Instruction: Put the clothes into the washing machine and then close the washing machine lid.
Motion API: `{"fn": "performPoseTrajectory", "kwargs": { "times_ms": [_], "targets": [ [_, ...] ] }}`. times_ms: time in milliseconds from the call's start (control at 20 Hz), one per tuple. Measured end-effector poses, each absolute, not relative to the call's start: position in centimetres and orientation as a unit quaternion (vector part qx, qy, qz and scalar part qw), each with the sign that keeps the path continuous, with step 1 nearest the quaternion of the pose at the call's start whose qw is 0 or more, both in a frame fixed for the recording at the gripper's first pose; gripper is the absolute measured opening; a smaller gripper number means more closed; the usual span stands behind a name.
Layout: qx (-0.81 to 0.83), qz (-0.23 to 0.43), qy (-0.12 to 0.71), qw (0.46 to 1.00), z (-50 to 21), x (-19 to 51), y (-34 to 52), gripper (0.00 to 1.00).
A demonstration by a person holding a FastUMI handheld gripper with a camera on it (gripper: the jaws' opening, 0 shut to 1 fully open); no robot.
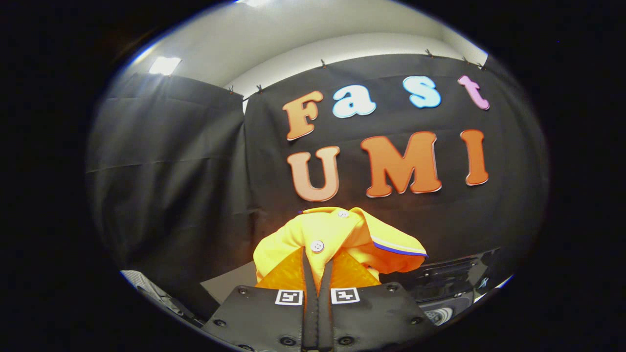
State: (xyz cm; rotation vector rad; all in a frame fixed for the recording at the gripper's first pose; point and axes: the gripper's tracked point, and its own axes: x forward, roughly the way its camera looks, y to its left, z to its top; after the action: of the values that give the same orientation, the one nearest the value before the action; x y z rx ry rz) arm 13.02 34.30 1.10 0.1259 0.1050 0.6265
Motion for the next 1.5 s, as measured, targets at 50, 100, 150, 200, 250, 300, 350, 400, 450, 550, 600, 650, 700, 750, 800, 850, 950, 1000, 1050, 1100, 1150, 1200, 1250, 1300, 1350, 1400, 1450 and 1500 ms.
{"fn": "performPoseTrajectory", "kwargs": {
  "times_ms": [50,100,150,200,250,300,350,400,450,550,600,650,700,750,800,850,950,1000,1050,1100,1150,1200,1250,1300,1350,1400,1450,1500],
  "targets": [
    [0.058,0.287,0.043,0.955,1.5,13.3,32.6,0.07],
    [0.054,0.267,0.036,0.961,1.9,13.5,30.7,0.07],
    [0.054,0.248,0.032,0.967,2.0,14.1,28.9,0.07],
    [0.055,0.234,0.03,0.97,1.9,14.3,27.1,0.07],
    [0.056,0.222,0.03,0.973,1.5,14.7,25.2,0.08],
    [0.058,0.211,0.032,0.975,0.9,15.1,23.3,0.07],
    [0.062,0.204,0.032,0.976,0.1,15.6,21.6,0.07],
    [0.065,0.199,0.035,0.977,-0.6,16.3,20.0,0.08],
    [0.065,0.192,0.041,0.978,-1.9,17.1,18.5,0.07],
    [0.054,0.185,0.058,0.98,-5.3,19.0,16.2,0.07],
    [0.051,0.184,0.07,0.979,-7.2,19.7,15.1,0.07],
    [0.054,0.189,0.082,0.977,-9.0,20.2,14.5,0.07],
    [0.06,0.195,0.095,0.974,-10.9,20.6,14.0,0.08],
    [0.067,0.202,0.11,0.971,-12.9,21.0,13.5,0.08],
    [0.071,0.206,0.126,0.968,-14.8,21.6,13.1,0.07],
    [0.07,0.207,0.14,0.966,-16.9,22.2,12.5,0.08],
    [0.058,0.207,0.169,0.962,-20.7,23.5,11.3,0.07],
    [0.057,0.207,0.185,0.959,-22.5,24.2,10.9,0.08],
    [0.061,0.208,0.2,0.955,-24.3,24.8,10.6,0.08],
    [0.067,0.209,0.216,0.951,-26.0,25.5,10.6,0.08],
    [0.074,0.21,0.233,0.947,-27.9,26.0,10.3,0.08],
    [0.079,0.211,0.248,0.942,-29.6,26.3,10.1,0.08],
    [0.08,0.211,0.262,0.938,-31.3,26.7,9.9,0.08],
    [0.078,0.21,0.277,0.934,-32.9,27.1,9.7,0.08],
    [0.076,0.208,0.291,0.931,-34.6,27.6,9.5,0.07],
    [0.074,0.207,0.304,0.927,-35.9,27.9,9.4,0.08],
    [0.073,0.205,0.316,0.924,-37.3,28.3,9.3,0.08],
    [0.072,0.205,0.329,0.919,-38.6,28.4,9.2,0.08]
  ]
}}
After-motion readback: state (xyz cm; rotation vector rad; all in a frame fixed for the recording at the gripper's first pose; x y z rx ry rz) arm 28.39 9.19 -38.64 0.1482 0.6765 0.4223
